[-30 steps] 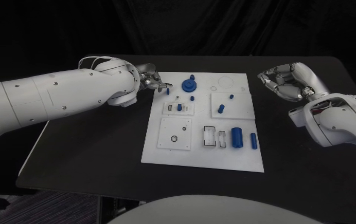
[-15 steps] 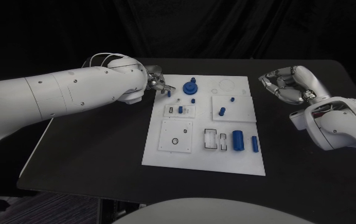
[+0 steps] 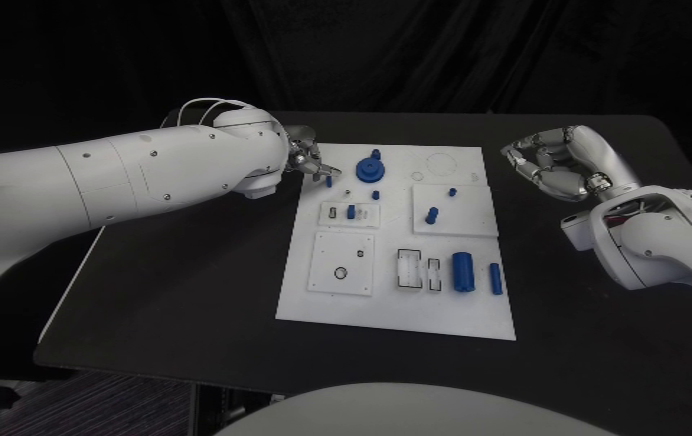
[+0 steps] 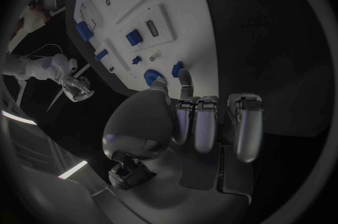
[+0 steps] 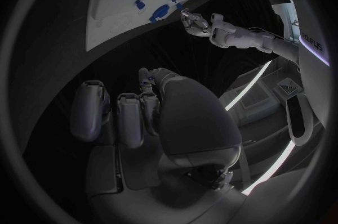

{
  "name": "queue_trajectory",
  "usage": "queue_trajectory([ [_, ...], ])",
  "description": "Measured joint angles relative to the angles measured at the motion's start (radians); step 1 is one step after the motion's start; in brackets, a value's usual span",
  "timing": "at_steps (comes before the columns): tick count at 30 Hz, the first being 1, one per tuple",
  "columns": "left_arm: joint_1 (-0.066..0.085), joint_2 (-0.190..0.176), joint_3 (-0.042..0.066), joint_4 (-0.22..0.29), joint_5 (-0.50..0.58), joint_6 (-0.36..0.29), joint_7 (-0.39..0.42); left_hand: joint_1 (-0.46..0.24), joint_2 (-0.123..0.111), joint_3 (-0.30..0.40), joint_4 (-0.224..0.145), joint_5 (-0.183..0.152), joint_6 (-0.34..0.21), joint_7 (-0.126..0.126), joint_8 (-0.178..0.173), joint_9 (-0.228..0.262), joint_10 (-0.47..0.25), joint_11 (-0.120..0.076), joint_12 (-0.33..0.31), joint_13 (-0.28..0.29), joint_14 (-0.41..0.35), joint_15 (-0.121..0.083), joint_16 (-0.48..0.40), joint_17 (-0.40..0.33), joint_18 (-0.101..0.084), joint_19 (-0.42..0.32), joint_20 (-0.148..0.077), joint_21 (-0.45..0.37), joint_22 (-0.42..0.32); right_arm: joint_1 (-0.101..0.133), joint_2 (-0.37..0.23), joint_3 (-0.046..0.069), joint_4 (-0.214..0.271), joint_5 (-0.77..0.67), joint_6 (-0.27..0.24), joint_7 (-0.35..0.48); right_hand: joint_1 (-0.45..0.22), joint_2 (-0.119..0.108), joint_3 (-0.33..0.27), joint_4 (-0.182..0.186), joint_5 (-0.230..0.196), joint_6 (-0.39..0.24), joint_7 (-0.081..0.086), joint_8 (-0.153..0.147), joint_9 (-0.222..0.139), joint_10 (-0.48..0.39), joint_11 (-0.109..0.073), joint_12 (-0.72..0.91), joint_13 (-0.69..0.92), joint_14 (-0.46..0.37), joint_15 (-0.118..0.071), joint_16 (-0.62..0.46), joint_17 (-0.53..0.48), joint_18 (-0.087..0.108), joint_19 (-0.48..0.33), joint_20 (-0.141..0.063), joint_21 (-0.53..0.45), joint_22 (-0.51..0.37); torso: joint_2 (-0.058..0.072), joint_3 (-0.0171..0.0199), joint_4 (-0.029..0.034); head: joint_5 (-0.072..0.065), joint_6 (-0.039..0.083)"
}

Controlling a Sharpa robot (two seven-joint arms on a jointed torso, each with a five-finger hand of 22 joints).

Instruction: Assemble the parts on the task board

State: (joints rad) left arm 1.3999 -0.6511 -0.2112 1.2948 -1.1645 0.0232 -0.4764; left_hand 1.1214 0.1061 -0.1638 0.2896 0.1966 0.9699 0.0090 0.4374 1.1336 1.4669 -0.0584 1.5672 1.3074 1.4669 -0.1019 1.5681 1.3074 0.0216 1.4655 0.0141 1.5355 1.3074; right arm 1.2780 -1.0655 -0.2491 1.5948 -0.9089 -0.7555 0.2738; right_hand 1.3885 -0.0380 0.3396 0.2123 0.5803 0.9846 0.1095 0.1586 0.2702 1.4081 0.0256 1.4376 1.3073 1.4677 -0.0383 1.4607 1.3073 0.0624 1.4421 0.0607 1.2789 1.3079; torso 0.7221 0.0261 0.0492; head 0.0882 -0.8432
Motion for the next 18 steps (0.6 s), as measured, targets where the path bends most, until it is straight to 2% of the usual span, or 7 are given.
queue_trajectory([
  [11,0.000,0.017,0.000,-0.027,-0.001,0.004,-0.004,0.005,0.005,0.000,0.000,0.012,0.000,0.000,-0.008,-0.004,0.000,0.000,0.000,0.000,0.000,0.000,0.000,0.000,0.000,0.000,0.000,-0.005,0.000,0.000,0.000,0.000,0.000,0.000,0.000,0.000,0.000,0.000,0.000,0.000,0.000,0.000,0.000,0.000,0.000,0.001,0.001,0.000,0.000,0.000,0.000,0.000,0.000,0.000,0.000,0.000,0.000,0.000,0.000,-0.0008,0.0005,-0.001,-0.005],
  [18,0.000,0.032,0.000,-0.043,-0.002,0.007,-0.002,0.005,0.005,-0.003,-0.003,0.021,-0.004,0.004,-0.014,-0.007,0.000,0.000,0.000,0.000,0.000,0.000,0.000,0.000,0.000,0.000,0.000,-0.010,0.000,0.000,0.003,0.000,-0.001,0.000,0.000,0.000,0.000,0.000,0.000,0.000,0.004,0.000,0.000,0.000,0.000,0.001,0.001,0.004,0.000,0.000,0.000,0.000,0.000,0.000,0.000,0.000,0.000,0.000,0.000,0.0007,0.0000,-0.002,-0.006],
])
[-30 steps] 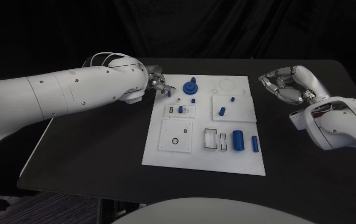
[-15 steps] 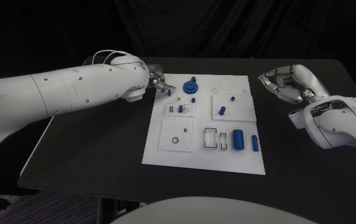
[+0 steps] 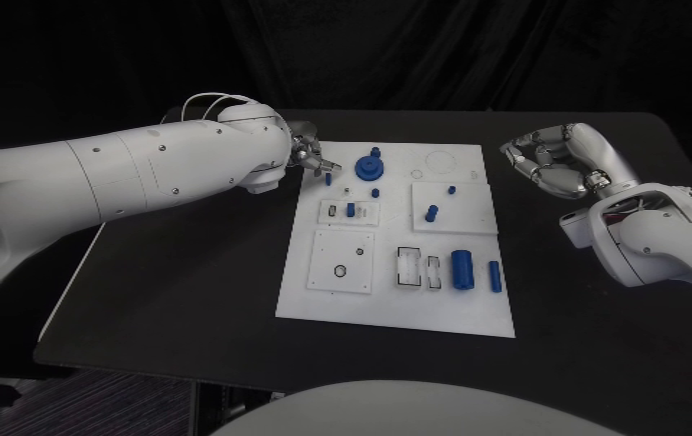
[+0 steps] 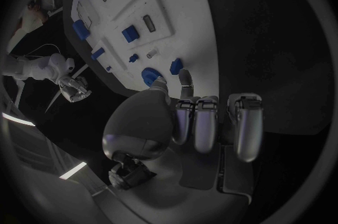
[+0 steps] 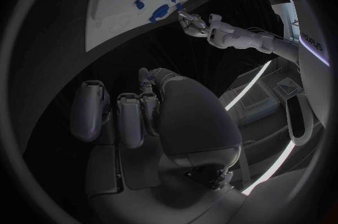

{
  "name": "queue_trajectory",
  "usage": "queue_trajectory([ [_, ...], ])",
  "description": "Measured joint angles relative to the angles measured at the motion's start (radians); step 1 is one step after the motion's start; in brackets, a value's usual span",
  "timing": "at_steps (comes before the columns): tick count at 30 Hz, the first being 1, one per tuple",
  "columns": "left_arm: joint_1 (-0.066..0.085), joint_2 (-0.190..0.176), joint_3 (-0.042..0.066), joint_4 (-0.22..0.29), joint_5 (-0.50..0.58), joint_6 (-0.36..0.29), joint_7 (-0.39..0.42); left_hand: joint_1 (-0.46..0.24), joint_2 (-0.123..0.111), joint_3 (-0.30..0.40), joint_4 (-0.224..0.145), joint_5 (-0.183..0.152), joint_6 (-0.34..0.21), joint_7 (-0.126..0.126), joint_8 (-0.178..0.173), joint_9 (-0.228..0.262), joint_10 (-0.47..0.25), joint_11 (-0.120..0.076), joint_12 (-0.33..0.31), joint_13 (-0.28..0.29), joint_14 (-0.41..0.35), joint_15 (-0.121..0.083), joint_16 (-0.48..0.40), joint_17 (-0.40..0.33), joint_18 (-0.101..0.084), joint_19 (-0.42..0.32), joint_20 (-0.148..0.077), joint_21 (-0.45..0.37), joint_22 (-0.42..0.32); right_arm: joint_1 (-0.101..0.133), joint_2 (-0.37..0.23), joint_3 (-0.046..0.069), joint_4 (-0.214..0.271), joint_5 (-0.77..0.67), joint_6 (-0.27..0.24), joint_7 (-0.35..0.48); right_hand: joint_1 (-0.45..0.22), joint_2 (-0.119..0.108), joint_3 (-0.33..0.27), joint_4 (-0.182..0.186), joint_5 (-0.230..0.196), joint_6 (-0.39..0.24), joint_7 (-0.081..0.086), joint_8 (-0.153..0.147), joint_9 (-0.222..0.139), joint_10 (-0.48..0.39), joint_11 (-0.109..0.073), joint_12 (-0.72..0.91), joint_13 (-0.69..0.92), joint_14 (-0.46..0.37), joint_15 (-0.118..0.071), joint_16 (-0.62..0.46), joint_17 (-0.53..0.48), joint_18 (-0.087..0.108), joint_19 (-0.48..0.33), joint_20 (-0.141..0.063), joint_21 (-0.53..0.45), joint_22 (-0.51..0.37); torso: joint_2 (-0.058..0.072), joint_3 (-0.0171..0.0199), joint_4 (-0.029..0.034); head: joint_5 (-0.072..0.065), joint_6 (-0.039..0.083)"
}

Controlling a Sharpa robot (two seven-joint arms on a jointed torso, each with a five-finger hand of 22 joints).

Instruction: Assemble the parts on the task board

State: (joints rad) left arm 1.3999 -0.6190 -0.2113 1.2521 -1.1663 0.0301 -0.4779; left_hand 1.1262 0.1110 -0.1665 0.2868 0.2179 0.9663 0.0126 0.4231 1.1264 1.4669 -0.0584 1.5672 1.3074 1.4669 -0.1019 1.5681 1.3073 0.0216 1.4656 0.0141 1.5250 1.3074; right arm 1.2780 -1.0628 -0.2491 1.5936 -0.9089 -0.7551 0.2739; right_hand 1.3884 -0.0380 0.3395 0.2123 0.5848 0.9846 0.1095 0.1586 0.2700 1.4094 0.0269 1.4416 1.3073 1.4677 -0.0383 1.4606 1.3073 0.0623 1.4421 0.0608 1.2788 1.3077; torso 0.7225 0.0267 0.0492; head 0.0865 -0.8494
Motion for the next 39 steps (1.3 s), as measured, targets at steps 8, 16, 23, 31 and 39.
queue_trajectory([
  [8,0.000,0.011,0.000,-0.018,0.000,0.006,0.003,0.004,0.004,0.000,0.000,0.004,-0.003,0.003,-0.012,-0.005,-0.004,0.004,0.000,0.000,0.000,0.000,0.000,0.000,0.000,0.000,0.000,-0.004,0.000,0.000,0.001,0.000,-0.001,0.000,0.000,0.000,0.000,0.000,0.003,-0.003,0.000,0.000,0.000,0.000,0.000,0.000,0.000,0.000,0.000,0.000,0.000,0.000,0.000,0.000,0.000,0.000,0.000,0.000,0.001,0.0001,-0.0003,0.001,-0.002],
  [16,-0.001,0.016,0.000,-0.021,-0.001,0.014,0.006,0.008,0.008,0.000,0.000,0.012,-0.003,0.003,-0.016,-0.007,-0.004,0.004,0.000,0.000,0.000,0.000,0.000,0.000,0.000,0.000,0.000,-0.004,0.000,0.000,0.001,0.000,-0.002,0.000,0.000,0.000,0.000,0.000,0.003,-0.003,0.000,0.000,0.000,0.000,0.000,0.000,0.000,0.000,0.000,0.000,0.000,0.000,0.000,0.000,0.000,0.000,0.000,0.000,0.001,-0.0005,0.0000,0.002,-0.005],
  [23,-0.001,0.019,0.000,-0.022,-0.001,0.022,0.006,0.012,0.012,0.000,0.000,0.027,-0.003,0.003,-0.027,-0.015,0.000,0.007,0.000,0.000,0.000,0.000,0.000,0.000,0.000,0.000,0.000,-0.008,0.000,0.000,0.001,0.000,-0.002,0.000,0.000,0.000,0.000,0.000,0.003,-0.003,0.000,0.000,0.000,0.000,0.000,0.000,0.000,0.000,0.000,0.000,0.000,0.000,0.000,0.000,0.000,0.000,0.000,0.000,0.001,-0.0008,0.0009,0.003,-0.009],
  [31,-0.002,0.023,0.000,-0.025,-0.001,0.036,0.006,0.017,0.017,0.000,0.000,0.046,-0.003,0.003,-0.035,-0.021,0.000,0.007,0.000,0.000,-0.003,0.003,0.000,0.000,0.000,0.000,0.000,-0.008,0.000,0.000,0.001,0.000,-0.002,0.000,0.000,0.000,0.000,0.000,0.003,-0.003,0.000,0.000,0.000,0.000,0.000,0.000,0.000,0.000,0.000,0.000,0.000,0.000,0.000,0.000,0.000,0.000,0.000,0.000,0.001,-0.0008,0.0010,0.002,-0.015],
  [39,-0.003,0.025,0.000,-0.028,-0.001,0.048,0.005,0.024,0.024,0.000,0.000,0.069,0.000,0.007,-0.043,-0.028,0.000,0.007,0.000,0.000,-0.003,0.003,0.000,0.000,0.000,0.000,0.000,-0.008,0.000,0.000,0.001,0.000,-0.002,0.000,0.000,0.000,0.000,0.000,0.003,-0.003,0.000,0.000,0.000,0.000,0.000,0.000,0.000,0.000,0.001,0.000,0.000,0.000,0.000,0.000,0.000,0.000,0.000,0.000,0.000,-0.0007,0.0011,0.001,-0.016],
])
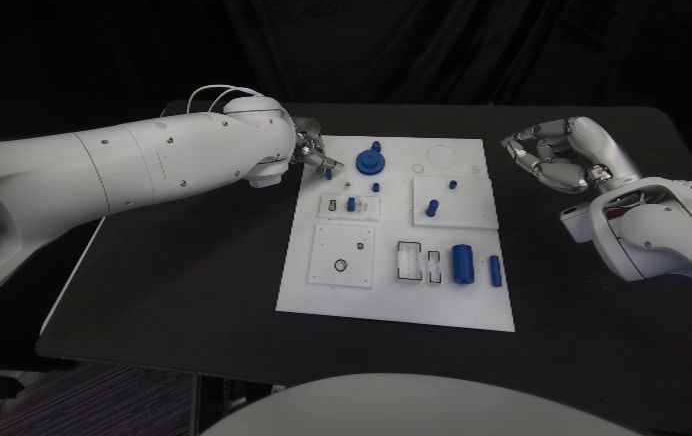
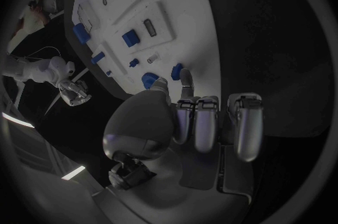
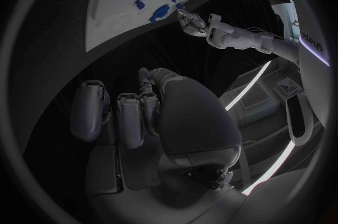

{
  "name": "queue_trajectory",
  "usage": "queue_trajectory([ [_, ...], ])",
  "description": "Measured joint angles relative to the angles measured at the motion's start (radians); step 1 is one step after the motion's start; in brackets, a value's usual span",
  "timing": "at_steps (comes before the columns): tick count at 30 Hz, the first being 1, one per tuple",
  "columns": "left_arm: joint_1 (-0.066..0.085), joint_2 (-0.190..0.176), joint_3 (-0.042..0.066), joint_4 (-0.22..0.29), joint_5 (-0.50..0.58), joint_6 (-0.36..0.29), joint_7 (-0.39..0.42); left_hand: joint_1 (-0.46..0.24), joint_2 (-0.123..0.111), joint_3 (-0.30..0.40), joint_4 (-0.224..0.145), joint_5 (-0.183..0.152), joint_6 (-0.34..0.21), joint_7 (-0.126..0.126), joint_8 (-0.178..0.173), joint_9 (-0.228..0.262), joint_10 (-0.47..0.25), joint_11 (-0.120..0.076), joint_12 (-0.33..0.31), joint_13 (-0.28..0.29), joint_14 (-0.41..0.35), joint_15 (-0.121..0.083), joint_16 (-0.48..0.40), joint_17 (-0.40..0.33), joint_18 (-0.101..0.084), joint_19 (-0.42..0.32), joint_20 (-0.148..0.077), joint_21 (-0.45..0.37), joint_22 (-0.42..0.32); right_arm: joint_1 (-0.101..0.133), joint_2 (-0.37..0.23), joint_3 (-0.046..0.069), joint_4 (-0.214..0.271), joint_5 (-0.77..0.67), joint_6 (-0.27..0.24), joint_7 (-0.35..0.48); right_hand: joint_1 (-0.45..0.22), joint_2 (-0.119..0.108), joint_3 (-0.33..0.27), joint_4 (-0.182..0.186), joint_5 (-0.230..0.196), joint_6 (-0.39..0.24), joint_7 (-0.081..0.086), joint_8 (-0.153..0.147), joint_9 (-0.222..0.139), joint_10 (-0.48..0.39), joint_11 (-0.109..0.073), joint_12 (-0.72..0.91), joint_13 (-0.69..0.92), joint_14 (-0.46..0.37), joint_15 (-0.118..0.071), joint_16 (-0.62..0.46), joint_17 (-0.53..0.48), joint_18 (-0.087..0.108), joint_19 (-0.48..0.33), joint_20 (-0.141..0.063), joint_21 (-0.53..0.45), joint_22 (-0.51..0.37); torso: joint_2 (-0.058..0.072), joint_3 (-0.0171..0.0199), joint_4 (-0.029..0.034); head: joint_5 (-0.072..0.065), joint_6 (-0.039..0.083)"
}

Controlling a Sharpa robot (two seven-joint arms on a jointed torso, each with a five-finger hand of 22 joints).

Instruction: Assemble the parts on the task board

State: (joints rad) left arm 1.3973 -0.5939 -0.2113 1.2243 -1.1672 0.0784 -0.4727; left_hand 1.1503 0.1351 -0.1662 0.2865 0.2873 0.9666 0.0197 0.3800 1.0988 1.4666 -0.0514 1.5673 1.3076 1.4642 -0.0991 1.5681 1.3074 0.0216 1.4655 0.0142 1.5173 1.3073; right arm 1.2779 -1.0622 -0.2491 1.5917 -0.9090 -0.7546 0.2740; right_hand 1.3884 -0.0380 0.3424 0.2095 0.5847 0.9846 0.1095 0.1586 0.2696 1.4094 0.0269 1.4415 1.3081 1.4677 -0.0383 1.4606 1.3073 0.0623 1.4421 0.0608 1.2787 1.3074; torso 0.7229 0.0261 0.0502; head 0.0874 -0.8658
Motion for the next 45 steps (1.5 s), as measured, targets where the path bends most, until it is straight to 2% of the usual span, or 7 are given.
queue_trajectory([
  [13,-0.002,0.001,0.000,-0.002,0.000,0.011,0.000,0.021,0.003,0.008,-0.008,0.054,0.004,0.004,-0.016,-0.010,0.000,0.000,0.000,0.001,0.000,0.000,0.000,0.000,0.000,0.000,0.000,-0.004,0.000,0.000,0.000,0.000,0.000,0.000,0.000,0.000,0.000,0.000,0.000,0.000,0.000,0.000,0.000,0.000,0.000,0.000,0.000,0.000,0.000,0.000,0.000,0.000,0.000,0.000,0.000,0.000,0.000,0.000,0.000,0.0003,-0.0002,-0.001,-0.007],
  [15,-0.002,0.001,0.000,-0.003,0.000,0.012,0.000,0.027,-0.003,0.012,-0.012,0.064,0.004,0.004,-0.016,-0.010,0.000,0.000,0.000,0.001,0.000,0.000,0.000,0.000,0.000,0.000,0.000,-0.004,0.000,0.000,0.000,0.000,0.000,0.000,0.000,0.000,0.000,0.000,0.000,0.000,0.000,0.000,0.000,0.000,0.000,0.000,0.000,0.000,0.000,0.000,0.000,0.000,0.000,0.000,0.000,0.000,0.000,0.000,0.000,0.0003,-0.0003,-0.001,-0.007],
  [25,-0.003,0.001,0.000,-0.004,0.000,0.018,0.001,0.055,0.000,0.035,-0.023,0.085,0.004,0.004,-0.028,-0.014,-0.002,0.002,0.002,0.003,0.000,0.000,0.000,0.000,0.000,0.000,0.000,-0.004,0.000,0.000,0.001,0.000,0.000,0.000,0.000,0.000,0.000,0.000,0.003,-0.003,0.000,-0.004,-0.004,0.000,0.000,0.000,0.000,0.000,0.000,0.000,0.000,0.000,0.000,0.000,0.000,0.000,0.000,0.000,0.000,0.0002,-0.0005,0.000,-0.007],
  [31,-0.004,-0.001,0.000,-0.004,0.000,0.020,0.002,0.076,-0.011,0.063,-0.029,0.132,0.007,0.000,-0.036,-0.018,-0.004,0.004,0.005,0.003,0.000,0.000,0.000,0.000,0.000,0.000,0.000,-0.008,0.000,0.000,0.001,0.000,0.000,0.000,0.001,0.000,0.000,0.000,0.003,-0.003,0.000,-0.004,-0.004,0.000,0.000,0.000,0.000,0.000,0.000,0.000,0.000,0.000,0.000,0.000,0.000,0.000,0.000,0.000,0.000,0.0002,-0.0007,-0.001,-0.007],
  [34,-0.004,-0.001,0.000,-0.004,0.006,0.020,0.002,0.094,-0.017,0.088,-0.032,0.153,0.007,0.000,-0.057,-0.028,-0.004,0.004,0.005,0.003,0.000,0.000,0.000,0.000,0.000,0.000,0.000,-0.013,0.000,0.000,0.000,0.000,0.000,0.000,0.001,0.000,0.000,0.000,0.003,-0.003,0.000,-0.004,-0.004,0.000,0.000,0.000,0.000,0.000,0.000,0.000,0.000,0.000,0.000,0.000,0.000,0.000,0.000,0.000,0.000,0.0002,-0.0007,0.000,-0.007],
  [45,-0.004,-0.003,0.000,-0.004,0.037,0.021,-0.001,0.130,-0.044,0.167,-0.051,0.189,0.007,0.000,-0.074,-0.040,-0.005,0.005,0.005,0.002,-0.001,0.001,0.000,0.000,0.000,0.000,0.000,-0.013,0.000,0.000,0.002,0.000,-0.002,0.000,0.002,-0.001,0.000,0.000,0.003,-0.003,0.000,-0.004,-0.004,0.000,0.000,0.000,0.000,0.000,0.000,0.000,0.000,0.000,0.000,0.000,0.000,0.000,0.000,0.000,0.000,0.0002,-0.0006,0.002,-0.007],
])
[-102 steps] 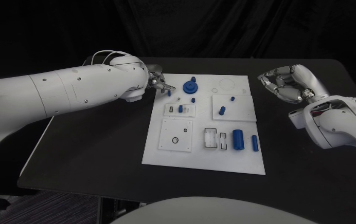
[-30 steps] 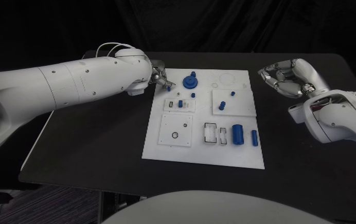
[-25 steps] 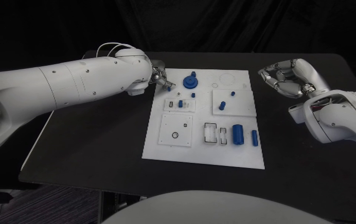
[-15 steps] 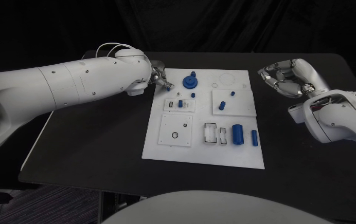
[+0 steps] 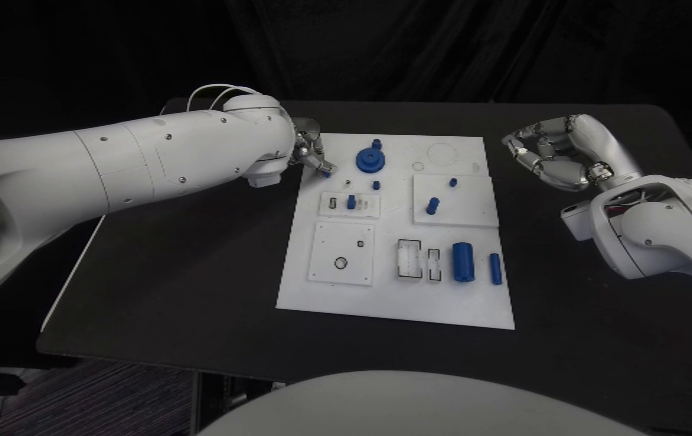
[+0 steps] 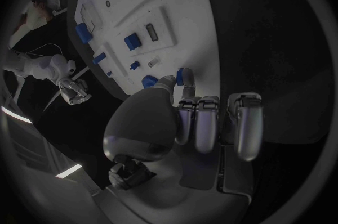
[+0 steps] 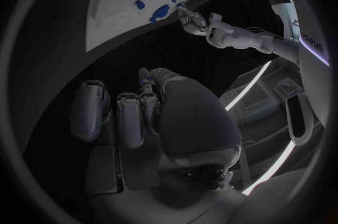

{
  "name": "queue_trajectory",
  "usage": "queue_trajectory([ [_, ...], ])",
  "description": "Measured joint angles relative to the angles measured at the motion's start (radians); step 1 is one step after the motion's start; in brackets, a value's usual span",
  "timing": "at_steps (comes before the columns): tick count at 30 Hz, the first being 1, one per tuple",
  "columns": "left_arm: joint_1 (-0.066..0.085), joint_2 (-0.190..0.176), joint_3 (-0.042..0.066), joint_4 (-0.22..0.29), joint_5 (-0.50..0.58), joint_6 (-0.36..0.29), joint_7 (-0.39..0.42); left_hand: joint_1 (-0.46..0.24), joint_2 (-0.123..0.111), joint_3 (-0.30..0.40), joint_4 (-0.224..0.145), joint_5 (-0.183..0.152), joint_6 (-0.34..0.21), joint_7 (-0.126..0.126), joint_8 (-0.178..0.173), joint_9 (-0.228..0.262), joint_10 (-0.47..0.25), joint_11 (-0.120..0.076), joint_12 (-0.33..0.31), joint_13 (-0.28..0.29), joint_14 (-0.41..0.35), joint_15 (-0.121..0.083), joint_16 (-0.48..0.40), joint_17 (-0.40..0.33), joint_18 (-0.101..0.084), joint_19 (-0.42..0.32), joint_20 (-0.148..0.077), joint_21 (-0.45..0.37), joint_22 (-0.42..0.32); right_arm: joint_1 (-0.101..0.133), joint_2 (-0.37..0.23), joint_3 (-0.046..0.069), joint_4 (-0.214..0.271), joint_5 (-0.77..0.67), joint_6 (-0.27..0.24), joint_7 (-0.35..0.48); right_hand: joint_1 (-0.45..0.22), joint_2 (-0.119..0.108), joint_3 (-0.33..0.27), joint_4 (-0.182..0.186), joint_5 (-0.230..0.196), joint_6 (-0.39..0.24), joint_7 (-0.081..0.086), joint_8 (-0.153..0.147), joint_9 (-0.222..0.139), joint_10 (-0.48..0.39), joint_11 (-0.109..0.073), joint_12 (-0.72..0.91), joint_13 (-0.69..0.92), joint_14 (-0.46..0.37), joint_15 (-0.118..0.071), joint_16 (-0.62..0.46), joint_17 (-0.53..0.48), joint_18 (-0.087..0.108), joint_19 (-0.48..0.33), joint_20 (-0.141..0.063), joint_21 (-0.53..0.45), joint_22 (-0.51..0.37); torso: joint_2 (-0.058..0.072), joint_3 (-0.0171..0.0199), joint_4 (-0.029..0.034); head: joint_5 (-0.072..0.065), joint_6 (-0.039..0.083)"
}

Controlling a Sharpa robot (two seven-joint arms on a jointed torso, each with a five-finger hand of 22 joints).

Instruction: Assemble the parts on the task board

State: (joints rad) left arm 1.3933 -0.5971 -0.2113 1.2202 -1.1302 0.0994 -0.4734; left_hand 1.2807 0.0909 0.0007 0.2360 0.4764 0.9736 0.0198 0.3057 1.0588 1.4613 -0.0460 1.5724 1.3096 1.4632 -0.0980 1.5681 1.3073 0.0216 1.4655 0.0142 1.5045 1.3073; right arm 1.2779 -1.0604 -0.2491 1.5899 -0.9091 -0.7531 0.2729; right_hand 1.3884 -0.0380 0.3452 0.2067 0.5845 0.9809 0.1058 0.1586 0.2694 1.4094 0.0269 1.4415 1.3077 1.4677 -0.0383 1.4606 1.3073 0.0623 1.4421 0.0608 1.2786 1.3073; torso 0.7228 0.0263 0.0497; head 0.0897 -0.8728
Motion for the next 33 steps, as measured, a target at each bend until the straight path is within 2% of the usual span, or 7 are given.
queue_trajectory([
  [5,0.000,-0.003,0.000,0.001,0.008,0.000,-0.001,0.012,-0.012,0.054,-0.007,0.020,0.009,-0.001,-0.004,-0.001,0.000,0.000,0.000,-0.003,0.000,0.000,0.000,0.000,0.000,0.000,0.000,0.000,0.000,0.000,0.001,0.000,-0.002,0.000,0.000,0.000,0.000,0.000,0.000,0.000,0.000,0.000,0.000,0.000,0.000,0.000,0.000,0.000,0.000,0.000,0.000,0.000,0.000,0.000,0.000,0.000,0.000,0.000,0.000,0.0000,0.0001,0.000,0.000],
  [8,0.000,-0.008,0.000,0.006,0.011,0.000,-0.001,0.014,-0.040,0.120,-0.015,0.047,0.019,0.001,-0.008,-0.001,0.002,-0.001,-0.001,-0.003,0.000,0.000,0.000,0.000,0.000,0.000,0.000,0.000,0.000,0.000,0.001,0.000,-0.002,0.000,0.001,-0.001,0.000,0.000,0.000,0.000,0.000,0.000,0.000,0.000,0.000,0.000,0.000,0.000,0.000,0.000,0.000,0.000,0.000,0.000,0.000,0.000,0.000,0.001,0.000,0.0000,0.0001,0.001,0.000],
  [12,0.000,-0.026,0.000,0.030,0.013,-0.004,-0.001,-0.034,-0.105,0.273,-0.034,0.057,0.029,0.010,-0.008,0.010,0.004,-0.004,-0.001,-0.001,0.000,0.000,0.000,0.000,0.000,0.000,0.000,0.000,0.000,0.000,0.001,0.000,-0.002,0.000,0.001,-0.001,0.000,0.000,0.000,0.000,0.004,0.000,0.000,0.000,0.000,0.000,0.000,0.000,0.000,0.000,0.000,0.000,0.000,0.000,0.000,0.000,0.000,0.001,0.000,0.0000,0.0001,0.000,0.000],
  [15,0.000,-0.046,0.000,0.057,0.015,-0.014,0.000,-0.054,-0.124,0.319,-0.043,0.057,0.042,0.005,-0.008,0.014,0.004,-0.004,-0.001,-0.001,0.000,0.000,0.000,0.000,0.000,0.000,0.000,0.000,0.000,0.000,-0.001,0.000,-0.002,0.000,0.002,-0.002,0.000,0.000,0.000,0.000,0.004,0.000,0.000,0.000,0.000,0.000,0.000,0.000,0.000,0.000,0.000,0.000,0.000,0.000,0.000,0.000,0.000,0.001,0.000,0.0000,0.0001,-0.001,0.000],
  [27,0.000,-0.178,0.000,0.228,0.051,-0.084,-0.003,-0.078,-0.149,0.359,-0.049,0.055,0.054,0.000,-0.012,0.020,0.004,-0.004,-0.001,-0.002,0.000,0.000,0.000,0.000,0.000,0.000,0.000,0.000,0.001,0.000,-0.012,0.000,0.001,0.000,0.003,-0.004,0.000,0.000,0.000,0.000,0.003,-0.004,0.004,0.000,0.000,0.000,0.000,0.000,0.000,0.000,0.000,0.000,0.000,0.000,0.000,0.000,0.000,0.001,0.000,-0.0003,0.0005,-0.005,0.000],
  [31,0.000,-0.216,0.000,0.289,0.063,-0.105,-0.009,-0.087,-0.156,0.383,-0.059,0.033,0.059,-0.003,-0.012,0.020,0.004,-0.004,-0.001,-0.002,0.000,0.000,0.000,0.000,0.000,0.000,0.000,0.000,0.001,0.000,-0.014,0.000,0.001,0.000,0.003,-0.006,0.000,0.000,0.000,0.000,0.003,-0.004,0.004,0.000,0.000,0.000,0.000,0.000,0.000,0.000,0.000,0.000,0.000,0.000,0.000,0.000,0.000,0.001,0.000,-0.0003,0.0006,-0.002,0.000],
  [33,0.000,-0.226,0.000,0.309,0.068,-0.113,-0.011,-0.102,-0.154,0.395,-0.058,-0.006,0.064,-0.002,-0.012,0.020,0.004,-0.003,-0.001,-0.002,0.000,0.000,0.000,0.000,0.000,0.000,0.000,0.000,0.001,0.000,-0.014,0.000,0.002,0.000,0.003,-0.007,0.000,0.000,0.000,0.000,0.003,-0.004,0.004,0.000,0.000,0.000,0.000,0.000,0.000,0.000,0.000,0.000,0.000,0.000,0.000,0.000,0.000,0.001,0.000,-0.0003,0.0006,0.000,0.000],
])
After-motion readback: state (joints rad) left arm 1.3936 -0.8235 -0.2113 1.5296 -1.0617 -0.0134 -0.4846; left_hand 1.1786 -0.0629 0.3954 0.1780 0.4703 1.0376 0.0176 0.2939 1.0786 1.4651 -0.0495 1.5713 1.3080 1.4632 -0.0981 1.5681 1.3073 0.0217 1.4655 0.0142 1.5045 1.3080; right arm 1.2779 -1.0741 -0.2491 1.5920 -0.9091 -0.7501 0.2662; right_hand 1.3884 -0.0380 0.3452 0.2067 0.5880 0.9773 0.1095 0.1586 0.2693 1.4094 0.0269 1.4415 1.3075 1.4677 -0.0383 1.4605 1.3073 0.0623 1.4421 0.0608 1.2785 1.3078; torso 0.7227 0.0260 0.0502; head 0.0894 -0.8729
